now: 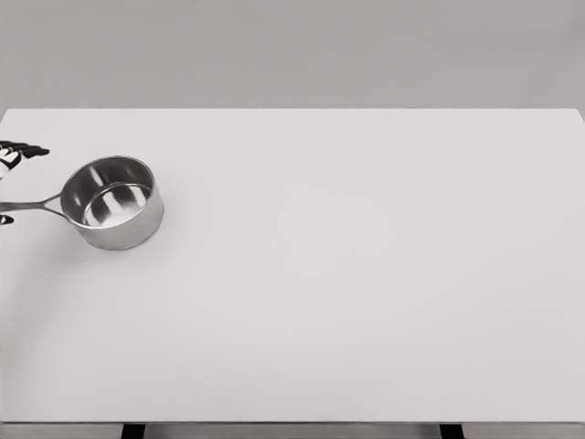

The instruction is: Rotate pot handle

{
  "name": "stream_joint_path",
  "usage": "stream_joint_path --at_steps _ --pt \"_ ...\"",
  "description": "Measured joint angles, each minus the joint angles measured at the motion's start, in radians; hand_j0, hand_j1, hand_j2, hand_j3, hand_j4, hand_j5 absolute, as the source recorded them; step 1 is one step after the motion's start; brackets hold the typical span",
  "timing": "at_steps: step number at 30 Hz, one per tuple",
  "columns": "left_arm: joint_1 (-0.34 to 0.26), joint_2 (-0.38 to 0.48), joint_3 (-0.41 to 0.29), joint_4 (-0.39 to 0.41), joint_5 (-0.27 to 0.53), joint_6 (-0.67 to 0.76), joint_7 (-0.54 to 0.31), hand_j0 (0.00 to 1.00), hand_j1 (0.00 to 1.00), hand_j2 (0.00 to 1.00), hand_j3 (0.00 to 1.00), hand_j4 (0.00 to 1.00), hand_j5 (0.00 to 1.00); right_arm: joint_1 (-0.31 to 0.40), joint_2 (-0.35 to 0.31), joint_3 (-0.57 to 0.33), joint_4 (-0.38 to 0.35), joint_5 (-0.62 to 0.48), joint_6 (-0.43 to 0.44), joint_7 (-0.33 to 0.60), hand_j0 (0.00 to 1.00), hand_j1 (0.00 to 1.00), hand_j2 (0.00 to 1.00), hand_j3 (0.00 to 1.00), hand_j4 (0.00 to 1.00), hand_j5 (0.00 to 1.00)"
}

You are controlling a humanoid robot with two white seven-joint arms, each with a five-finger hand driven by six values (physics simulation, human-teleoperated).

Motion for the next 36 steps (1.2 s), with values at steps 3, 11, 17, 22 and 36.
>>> stream_joint_path --at_steps 3,11,17,22,36 --pt "-0.008 0.0 0.0 0.012 0.0 0.0 0.0 1.0 1.0 1.0 1.0 1.0 1.0 0.0 0.0 0.0 0.0 0.0 0.0 0.0 1.0 1.0 1.0 1.0 1.0 1.0" --pt "-0.035 -0.017 0.0 0.056 0.0 0.0 0.0 1.0 1.0 1.0 1.0 1.0 1.0 0.0 0.0 0.0 0.0 0.0 0.0 0.0 1.0 1.0 1.0 1.0 1.0 1.0" --pt "-0.049 -0.018 0.0 0.079 -0.001 0.0 0.0 1.0 1.0 1.0 1.0 1.0 1.0 0.0 0.0 0.0 0.0 0.0 0.0 0.0 1.0 1.0 1.0 1.0 1.0 1.0" --pt "-0.057 -0.018 0.0 0.094 -0.001 0.0 0.0 1.0 1.0 1.0 1.0 1.0 1.0 0.0 0.0 0.0 0.0 0.0 0.0 0.0 1.0 1.0 1.0 1.0 1.0 1.0" --pt "-0.046 -0.017 0.0 0.067 0.015 0.0 0.0 1.0 1.0 1.0 1.0 1.0 1.0 0.0 0.0 0.0 0.0 0.0 0.0 0.001 1.0 1.0 1.0 1.0 1.0 1.0"
